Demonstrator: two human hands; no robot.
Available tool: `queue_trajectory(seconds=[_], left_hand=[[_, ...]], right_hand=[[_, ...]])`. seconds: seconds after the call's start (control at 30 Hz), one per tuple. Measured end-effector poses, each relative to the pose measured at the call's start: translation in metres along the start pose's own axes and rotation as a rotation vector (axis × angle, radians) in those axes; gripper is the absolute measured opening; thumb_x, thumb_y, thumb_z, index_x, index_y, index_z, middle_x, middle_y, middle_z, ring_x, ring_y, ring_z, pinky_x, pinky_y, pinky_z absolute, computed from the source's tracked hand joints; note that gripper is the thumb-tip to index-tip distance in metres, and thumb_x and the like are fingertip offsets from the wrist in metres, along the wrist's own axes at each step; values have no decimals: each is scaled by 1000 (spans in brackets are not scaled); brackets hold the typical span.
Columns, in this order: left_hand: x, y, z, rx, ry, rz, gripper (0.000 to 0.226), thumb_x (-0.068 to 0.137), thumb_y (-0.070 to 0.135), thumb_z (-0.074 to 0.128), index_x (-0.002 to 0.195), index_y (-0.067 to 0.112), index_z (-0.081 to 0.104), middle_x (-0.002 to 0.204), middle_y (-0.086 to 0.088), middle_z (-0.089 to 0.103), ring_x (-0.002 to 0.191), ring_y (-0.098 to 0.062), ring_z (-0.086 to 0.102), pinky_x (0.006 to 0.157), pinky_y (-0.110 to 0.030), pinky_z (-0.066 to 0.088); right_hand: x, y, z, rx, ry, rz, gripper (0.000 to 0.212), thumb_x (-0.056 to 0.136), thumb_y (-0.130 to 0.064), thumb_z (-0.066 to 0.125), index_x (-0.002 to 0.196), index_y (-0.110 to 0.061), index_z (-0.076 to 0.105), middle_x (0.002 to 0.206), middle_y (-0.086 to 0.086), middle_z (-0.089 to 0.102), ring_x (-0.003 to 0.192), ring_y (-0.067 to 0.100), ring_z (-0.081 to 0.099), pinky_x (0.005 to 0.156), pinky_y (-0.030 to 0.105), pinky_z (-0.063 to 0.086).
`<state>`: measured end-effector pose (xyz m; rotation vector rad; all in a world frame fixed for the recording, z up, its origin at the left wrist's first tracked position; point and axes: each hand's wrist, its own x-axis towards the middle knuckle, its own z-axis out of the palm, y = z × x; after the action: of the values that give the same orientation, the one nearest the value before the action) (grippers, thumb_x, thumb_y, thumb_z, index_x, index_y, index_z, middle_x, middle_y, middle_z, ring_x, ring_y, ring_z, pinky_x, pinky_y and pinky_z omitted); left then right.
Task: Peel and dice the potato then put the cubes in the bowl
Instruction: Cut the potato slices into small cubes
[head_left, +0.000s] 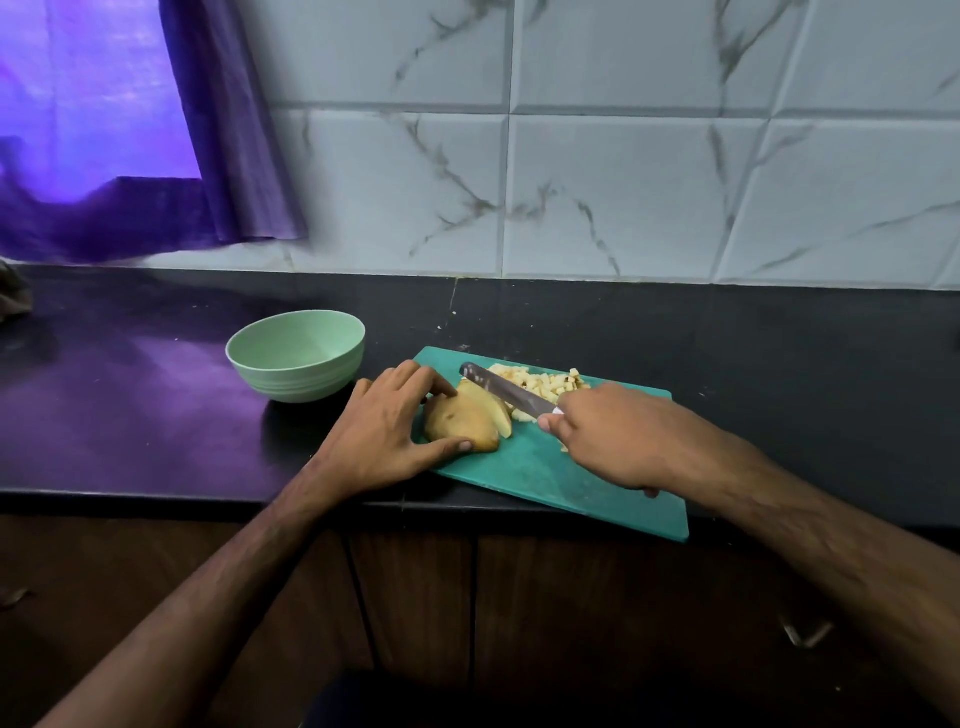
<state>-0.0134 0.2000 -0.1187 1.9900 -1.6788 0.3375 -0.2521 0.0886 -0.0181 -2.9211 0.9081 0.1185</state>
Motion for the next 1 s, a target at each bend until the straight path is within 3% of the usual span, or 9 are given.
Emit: queue_trajectory(seconds=[0.2, 0.43, 0.6, 0.73, 0.83, 1.0], left_hand=[[2, -2, 0, -123, 21, 31, 64, 73, 82, 62, 113, 33, 57, 107, 19, 51, 99, -7, 55, 84, -41, 51], [3, -5, 1, -211, 8, 43, 70, 68, 79, 68, 115, 27, 62, 107, 25, 47, 103, -10, 57, 86, -39, 54], [4, -7, 3, -229, 10, 54, 67, 68, 78, 70, 113, 29, 62, 107, 26, 45, 103, -13, 55, 86, -40, 54], [4, -7, 4, -234, 10, 77, 67, 71, 76, 70, 114, 26, 62, 108, 20, 48, 104, -12, 54, 88, -40, 54], [4, -7, 3, -225, 12, 73, 69, 71, 76, 69, 114, 23, 63, 107, 16, 49, 101, -14, 55, 86, -41, 53], [5, -6, 1, -217, 32, 92, 69, 70, 78, 70, 112, 23, 64, 103, 25, 46, 99, -12, 58, 85, -43, 55]], right_hand=[[6, -13, 3, -104, 2, -53, 36, 110, -46, 30, 94, -20, 48, 81, -3, 54, 65, 9, 52, 57, 31, 41], [12, -14, 3, -131, -7, -92, 39, 109, -45, 33, 86, -18, 48, 80, -2, 53, 71, 10, 52, 64, 33, 44], [23, -17, -5, -42, -65, -99, 43, 110, -38, 34, 94, -6, 58, 83, 5, 55, 56, 17, 58, 45, 33, 50], [37, -33, -2, -64, -65, -121, 43, 111, -38, 33, 81, -11, 48, 80, 5, 50, 55, 14, 50, 47, 29, 37], [45, -38, 4, -65, -63, -125, 43, 111, -37, 33, 74, -15, 39, 77, 3, 46, 58, 14, 47, 48, 29, 35], [24, -26, 9, -46, -66, -134, 36, 111, -39, 33, 93, -12, 50, 78, 1, 51, 59, 10, 49, 50, 27, 36]])
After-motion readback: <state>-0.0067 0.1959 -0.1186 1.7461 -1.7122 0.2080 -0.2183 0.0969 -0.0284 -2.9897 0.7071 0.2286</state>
